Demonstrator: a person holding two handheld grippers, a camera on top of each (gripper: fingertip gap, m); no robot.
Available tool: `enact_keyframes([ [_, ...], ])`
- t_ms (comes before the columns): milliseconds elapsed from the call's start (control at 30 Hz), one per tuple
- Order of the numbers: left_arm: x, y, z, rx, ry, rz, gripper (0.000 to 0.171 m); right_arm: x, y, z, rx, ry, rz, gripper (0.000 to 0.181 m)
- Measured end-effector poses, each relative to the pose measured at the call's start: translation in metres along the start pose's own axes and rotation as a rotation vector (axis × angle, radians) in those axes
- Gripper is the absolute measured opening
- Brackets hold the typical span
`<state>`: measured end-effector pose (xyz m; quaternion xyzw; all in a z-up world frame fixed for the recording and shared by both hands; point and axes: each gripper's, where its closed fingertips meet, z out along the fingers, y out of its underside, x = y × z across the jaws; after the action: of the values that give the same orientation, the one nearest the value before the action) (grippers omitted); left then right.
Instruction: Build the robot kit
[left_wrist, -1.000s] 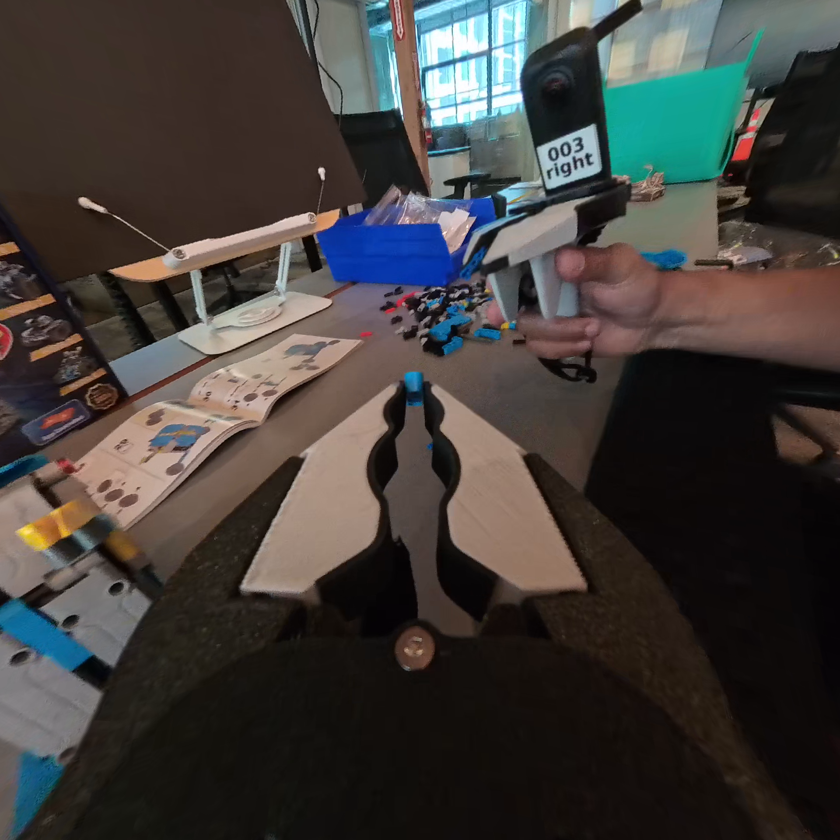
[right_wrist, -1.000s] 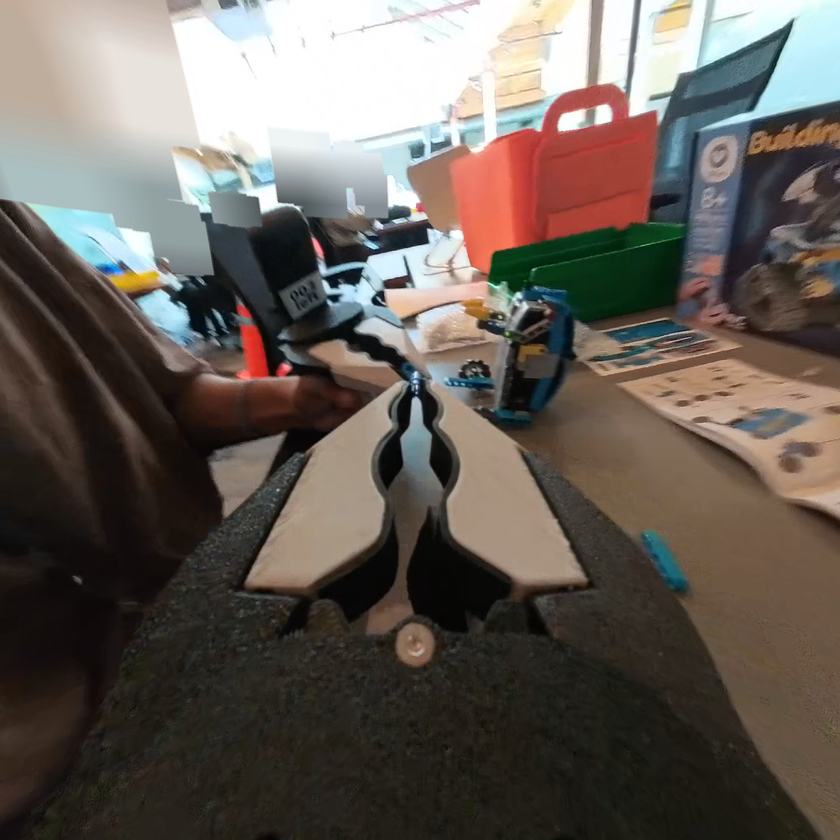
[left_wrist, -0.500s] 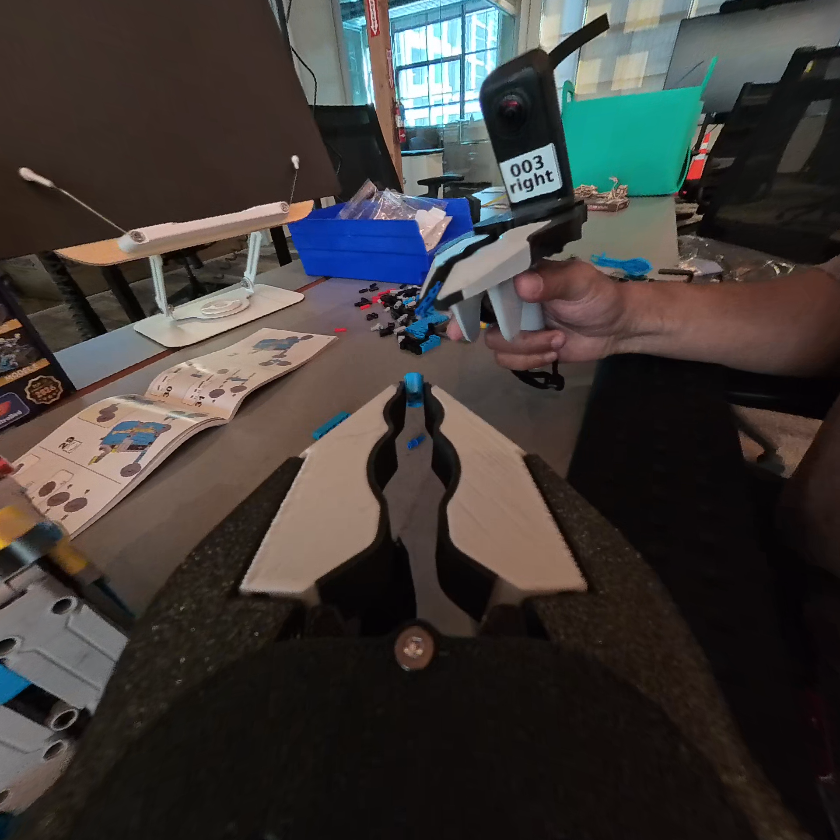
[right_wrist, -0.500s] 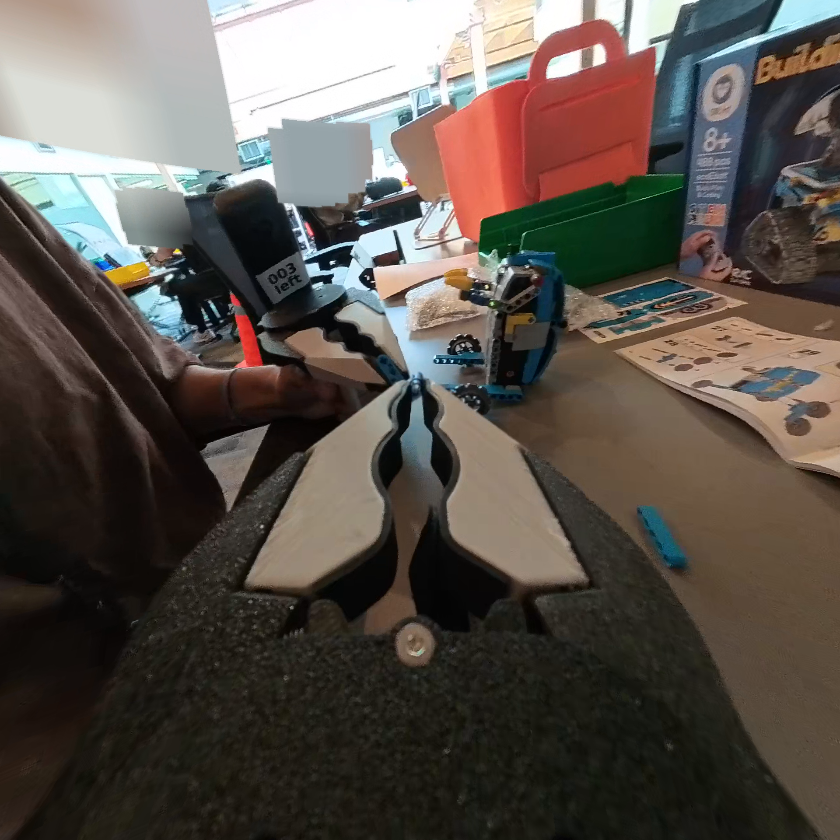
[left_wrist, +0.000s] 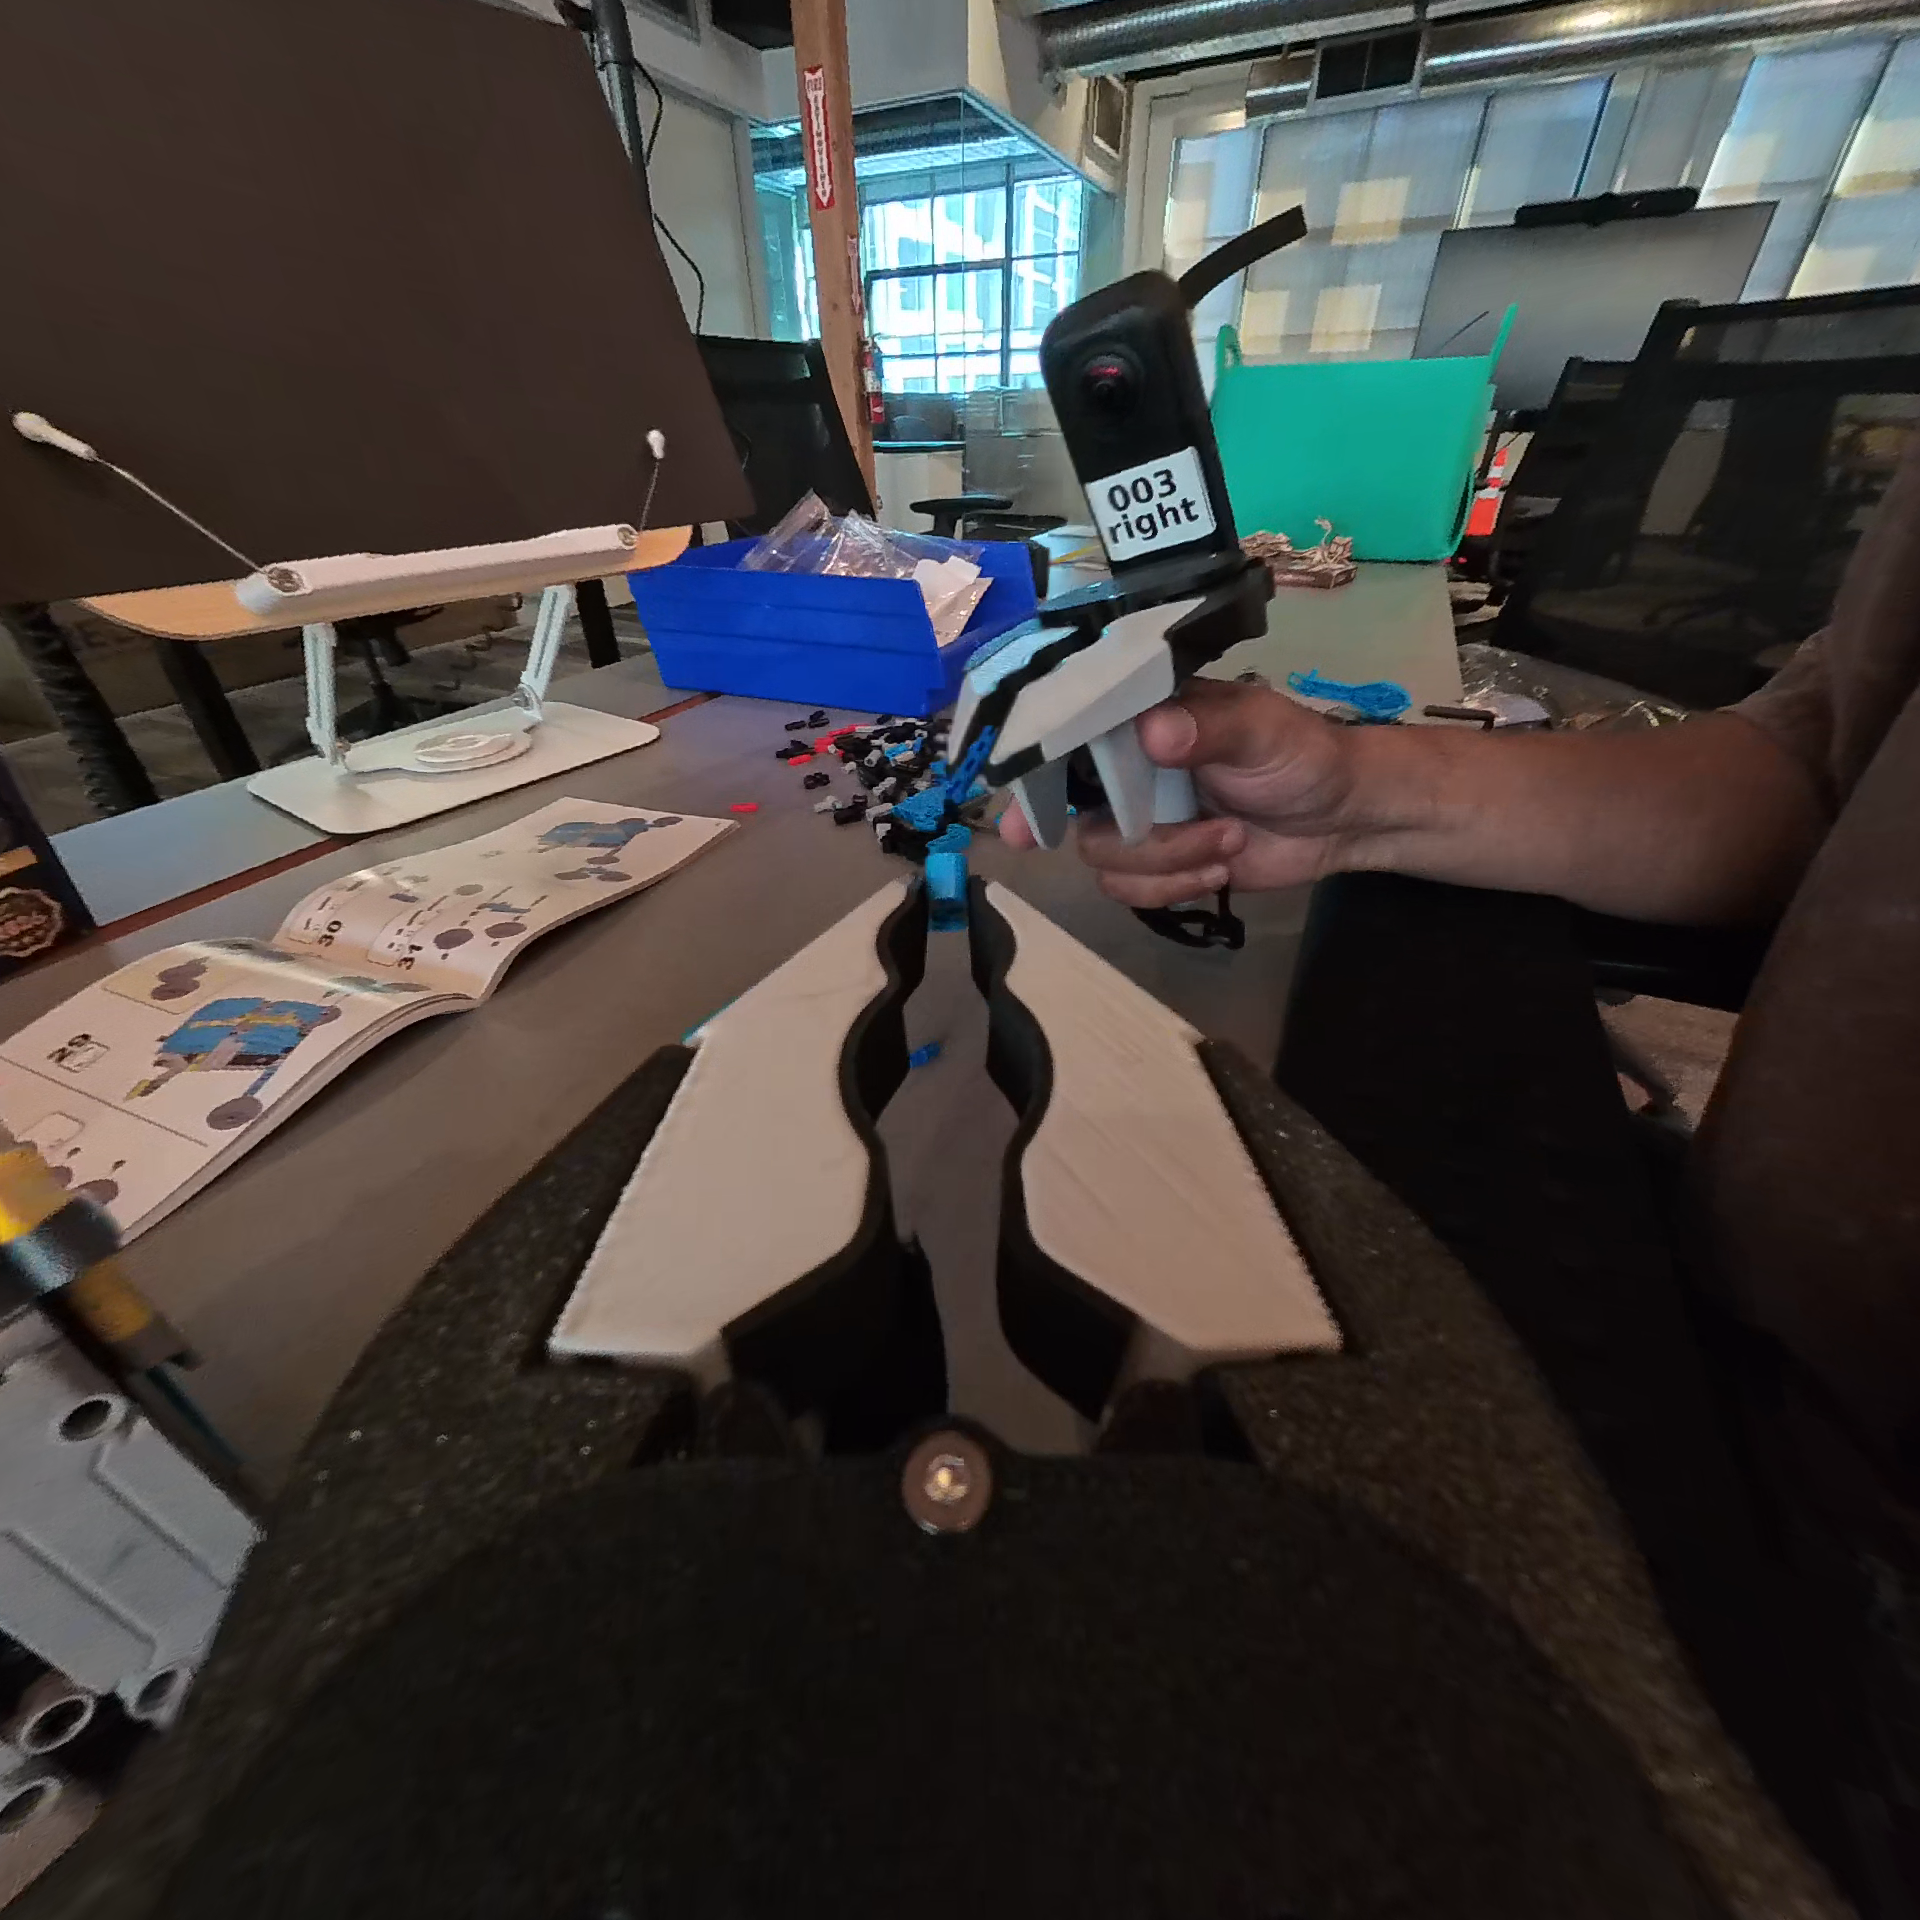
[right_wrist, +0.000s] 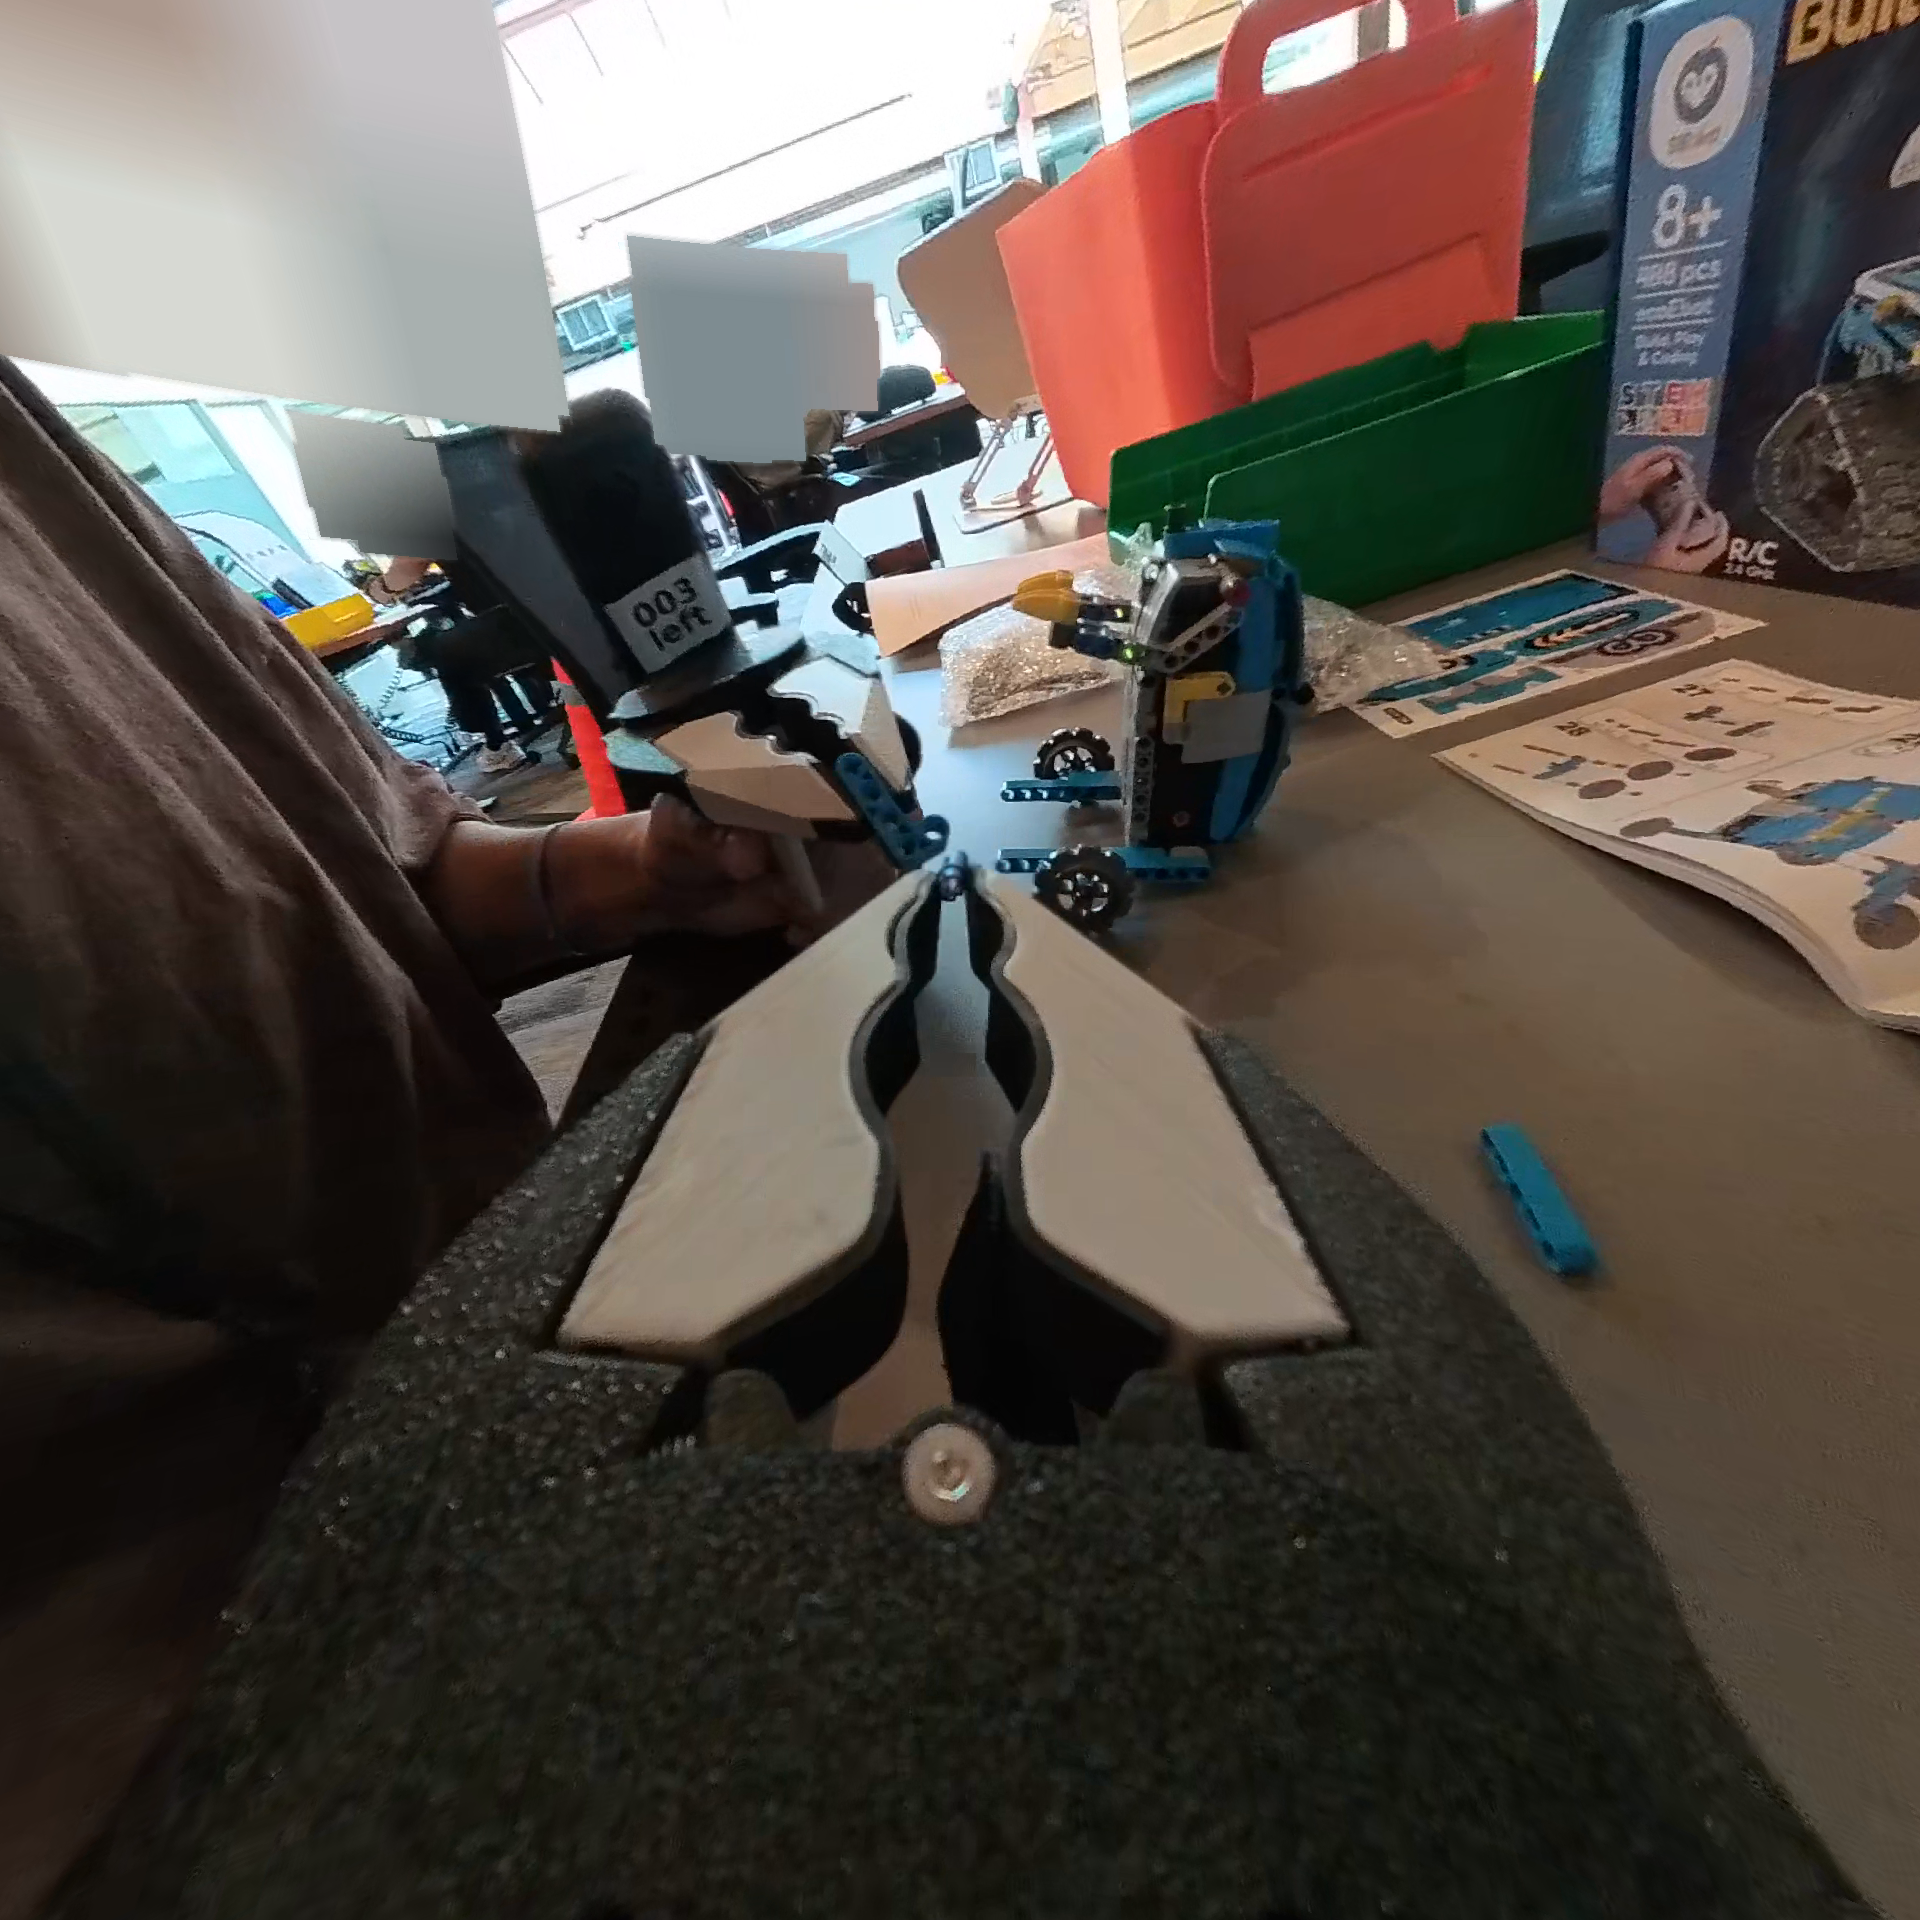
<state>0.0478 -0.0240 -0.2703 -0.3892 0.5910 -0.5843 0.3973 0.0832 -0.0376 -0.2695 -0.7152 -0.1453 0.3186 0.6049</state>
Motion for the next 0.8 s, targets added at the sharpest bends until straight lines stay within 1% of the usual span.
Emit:
enact_keyframes([
  [300,0.005,0.000,0.001,-0.003,0.044,-0.040,0.007,-0.011,-0.003,0.001,0.010,-0.033,-0.040,0.005],
  [533,0.003,-0.004,-0.002,0.027,0.049,-0.072,0.007,0.000,-0.004,-0.001,0.019,0.022,-0.029,0.004],
  [667,0.001,-0.007,-0.003,0.043,0.044,-0.083,0.007,-0.001,-0.008,-0.003,0.040,0.015,-0.022,0.004],
  [800,0.002,-0.005,-0.002,0.033,0.042,-0.067,0.007,-0.003,-0.006,-0.001,0.027,0.006,-0.034,0.005],
])
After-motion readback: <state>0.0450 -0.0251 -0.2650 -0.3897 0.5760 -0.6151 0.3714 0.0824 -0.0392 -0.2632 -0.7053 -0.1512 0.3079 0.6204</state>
